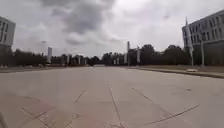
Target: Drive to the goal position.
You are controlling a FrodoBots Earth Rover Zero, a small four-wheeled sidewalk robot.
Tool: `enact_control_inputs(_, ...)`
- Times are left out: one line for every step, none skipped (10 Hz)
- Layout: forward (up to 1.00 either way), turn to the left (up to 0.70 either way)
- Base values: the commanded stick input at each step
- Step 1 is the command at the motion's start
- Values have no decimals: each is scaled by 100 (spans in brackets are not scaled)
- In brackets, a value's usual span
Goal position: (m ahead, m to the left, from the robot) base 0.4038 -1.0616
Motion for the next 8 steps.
enact_control_inputs(70,0)
enact_control_inputs(70,0)
enact_control_inputs(70,0)
enact_control_inputs(70,0)
enact_control_inputs(70,0)
enact_control_inputs(70,0)
enact_control_inputs(70,0)
enact_control_inputs(70,0)
